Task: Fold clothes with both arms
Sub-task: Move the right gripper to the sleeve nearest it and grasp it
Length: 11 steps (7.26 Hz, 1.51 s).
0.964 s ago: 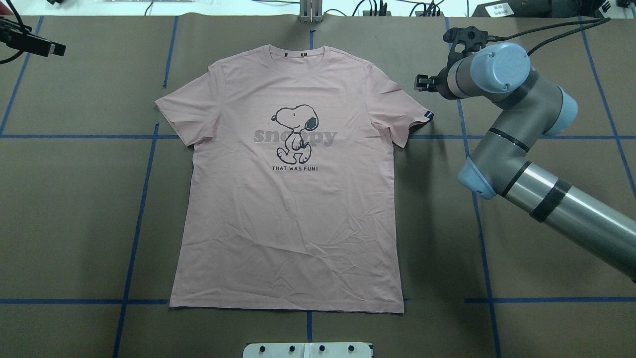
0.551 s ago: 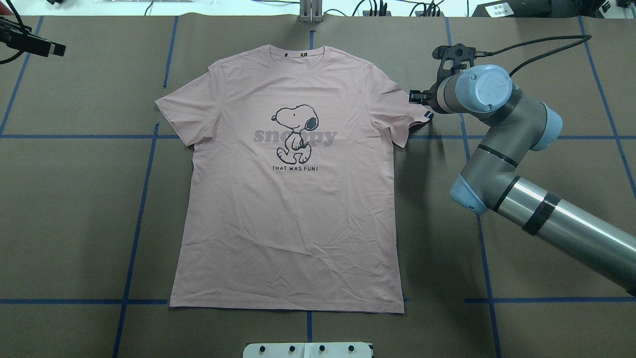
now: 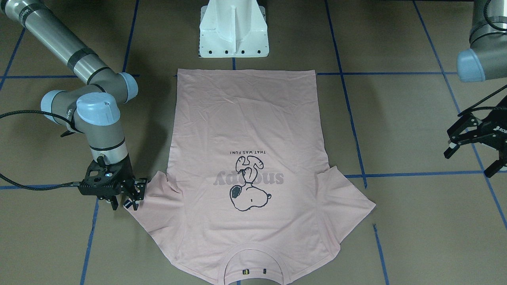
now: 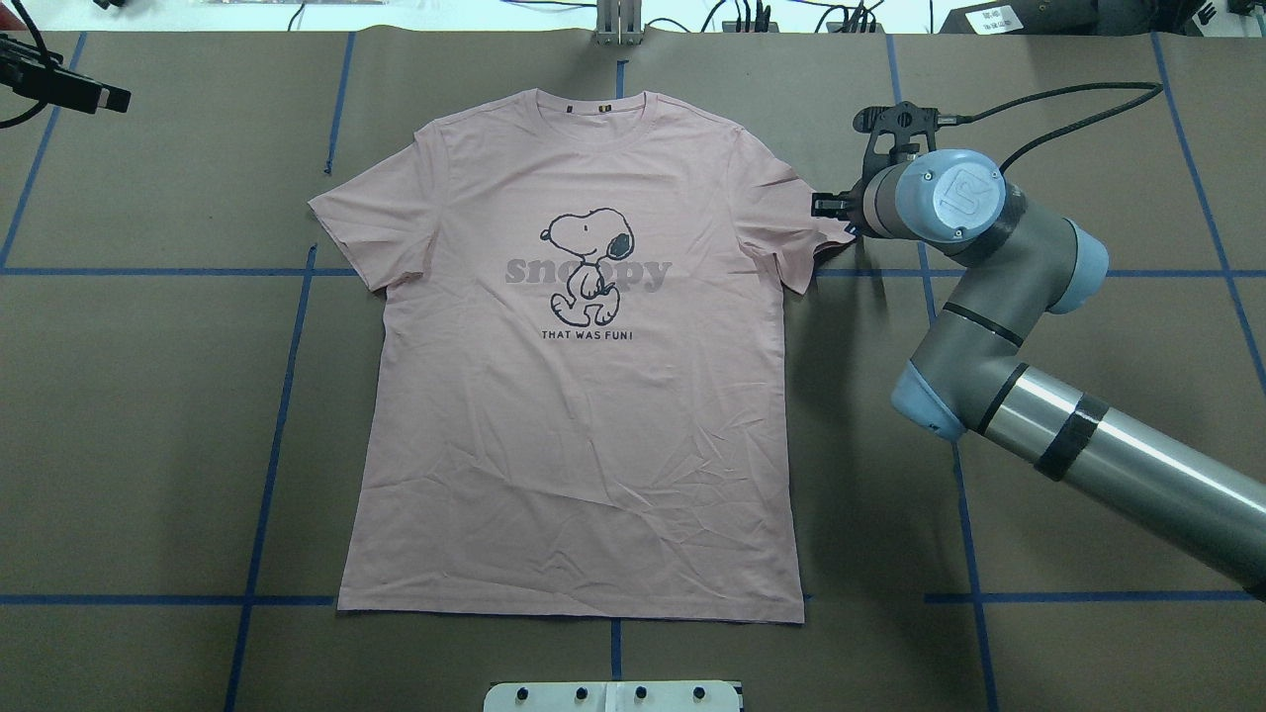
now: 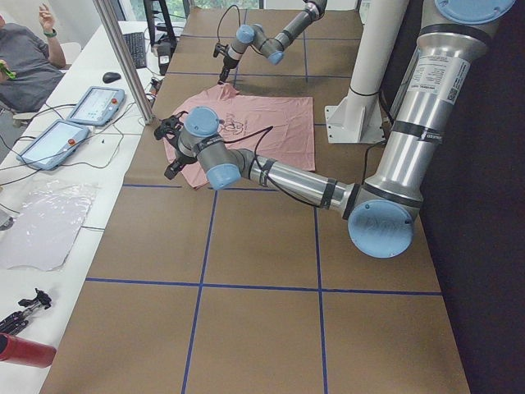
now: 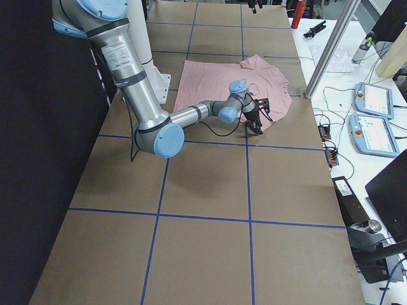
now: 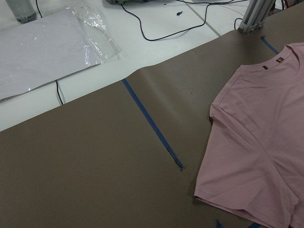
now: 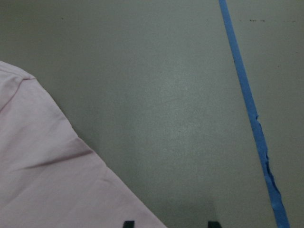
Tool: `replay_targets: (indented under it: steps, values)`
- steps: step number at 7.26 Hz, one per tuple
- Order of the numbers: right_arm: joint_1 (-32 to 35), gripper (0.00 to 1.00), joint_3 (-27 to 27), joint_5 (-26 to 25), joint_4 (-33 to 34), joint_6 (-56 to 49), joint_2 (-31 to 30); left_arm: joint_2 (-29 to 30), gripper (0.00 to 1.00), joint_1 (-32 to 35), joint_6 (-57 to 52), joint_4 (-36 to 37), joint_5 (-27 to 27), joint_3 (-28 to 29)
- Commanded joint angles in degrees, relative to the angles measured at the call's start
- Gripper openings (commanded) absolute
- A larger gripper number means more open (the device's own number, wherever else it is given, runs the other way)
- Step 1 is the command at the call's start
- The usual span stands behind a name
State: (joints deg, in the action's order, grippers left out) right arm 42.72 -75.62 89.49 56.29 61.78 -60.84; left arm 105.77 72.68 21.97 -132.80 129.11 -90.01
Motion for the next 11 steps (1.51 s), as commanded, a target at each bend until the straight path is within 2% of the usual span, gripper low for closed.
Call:
replay_targets:
  steps: [1,5,6,7,8,11]
  values:
    - [-0.3,0.59,0.5,-0.6,0.0,-0.1,0.0,0.0,1.0,0.0,0.0,0.0,0.0,0.0]
    - [-0.6,0.56,0.5,-0.6,0.0,0.0,-0.2,0.0,1.0,0.0,-0.1,-0.1,0.0,0.0]
    - [-0.6,0.5,0.5,-0.5,0.0,0.1,-0.2,0.0,1.0,0.0,-0.1,-0.1,0.0,-0.1]
    - [-0.6,0.2,0.5,-0.5,0.0,0.3,-0.1,0.0,1.0,0.0,-0.1,-0.1,0.0,-0.2]
    - [-0.7,0.0,0.5,-0.5,0.0,0.5,0.2,0.0,1.0,0.0,-0.1,-0.1,0.0,-0.2]
    - [-0.7,0.0,-1.0,0.0,0.5,0.8,0.8,0.0,1.0,0.0,-0.2,-0.1,0.0,-0.3]
